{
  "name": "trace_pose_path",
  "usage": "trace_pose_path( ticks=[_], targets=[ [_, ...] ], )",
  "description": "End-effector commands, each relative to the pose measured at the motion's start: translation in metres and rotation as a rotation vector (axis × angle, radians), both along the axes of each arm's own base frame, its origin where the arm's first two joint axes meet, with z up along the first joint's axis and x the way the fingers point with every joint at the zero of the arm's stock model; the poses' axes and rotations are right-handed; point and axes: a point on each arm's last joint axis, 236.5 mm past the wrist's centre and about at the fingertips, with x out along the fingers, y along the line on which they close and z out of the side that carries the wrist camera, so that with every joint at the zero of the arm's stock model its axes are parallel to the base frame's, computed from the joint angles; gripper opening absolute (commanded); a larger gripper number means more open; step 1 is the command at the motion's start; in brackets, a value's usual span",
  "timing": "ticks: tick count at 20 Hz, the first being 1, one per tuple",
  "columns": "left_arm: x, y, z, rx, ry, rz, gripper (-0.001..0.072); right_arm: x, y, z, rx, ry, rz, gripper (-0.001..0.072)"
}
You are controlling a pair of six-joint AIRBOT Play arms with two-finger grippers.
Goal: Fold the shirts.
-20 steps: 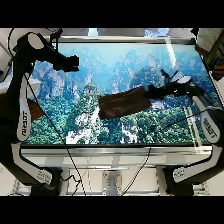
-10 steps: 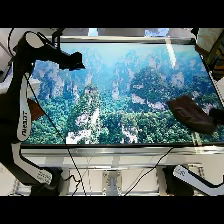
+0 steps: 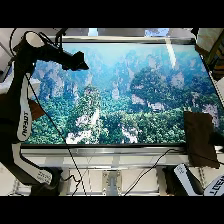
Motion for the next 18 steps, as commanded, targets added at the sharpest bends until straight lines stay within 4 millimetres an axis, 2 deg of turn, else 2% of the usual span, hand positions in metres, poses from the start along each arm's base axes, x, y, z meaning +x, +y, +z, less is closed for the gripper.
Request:
trace_pose_path(
  ticks=[1, 2, 3, 4, 5, 6, 7, 9, 11, 13, 14, 16, 18],
  targets=[
    [-0.005, -0.003, 0.001, -0.012, 0.014, -0.017, 0.0015, 0.122, 0.014, 0.121, -0.035, -0.663, -0.022, 0.0547],
    [-0.004, -0.005, 0.004, -0.026, 0.009, -0.015, 0.0015, 0.16, 0.037, 0.184, 0.002, -0.939, 0.034, 0.0543],
    [-0.002, -0.009, 0.009, -0.053, -0.002, -0.011, 0.0015, 0.185, 0.063, 0.245, 0.022, -1.194, 0.143, 0.0536],
    [0.0, -0.016, 0.017, -0.095, -0.012, -0.008, 0.0015, 0.197, 0.086, 0.286, 0.032, -1.364, 0.248, 0.053],
    [0.001, -0.023, 0.025, -0.142, -0.021, -0.013, 0.0015, 0.205, 0.108, 0.302, 0.069, -1.434, 0.319, 0.0491],
    [-0.002, -0.032, 0.034, -0.179, -0.04, -0.043, 0.0015, 0.212, 0.133, 0.29, 0.089, -1.393, 0.422, 0.0391],
    [-0.007, -0.04, 0.038, -0.197, -0.048, -0.077, 0.0015, 0.218, 0.158, 0.264, 0.116, -1.295, 0.519, 0.037],
    [-0.019, -0.048, 0.034, -0.183, -0.036, -0.132, 0.0015, 0.22, 0.21, 0.186, 0.2, -1.029, 0.684, 0.0369],
    [-0.032, -0.052, 0.029, -0.158, -0.02, -0.189, 0.0015, 0.208, 0.244, 0.109, 0.268, -0.757, 0.731, 0.0369],
    [-0.042, -0.051, 0.024, -0.136, -0.014, -0.243, 0.0015, 0.19, 0.269, 0.05, 0.315, -0.548, 0.76, 0.037],
    [-0.044, -0.048, 0.02, -0.111, -0.021, -0.259, 0.0015, 0.179, 0.283, 0.027, 0.332, -0.466, 0.799, 0.037],
    [-0.041, -0.037, 0.009, -0.04, -0.033, -0.265, 0.0015, 0.16, 0.303, -0.005, 0.354, -0.352, 0.881, 0.0369],
    [-0.038, -0.025, -0.004, 0.036, -0.036, -0.259, 0.0015, 0.148, 0.318, -0.019, 0.371, -0.305, 0.933, 0.037]
  ],
)
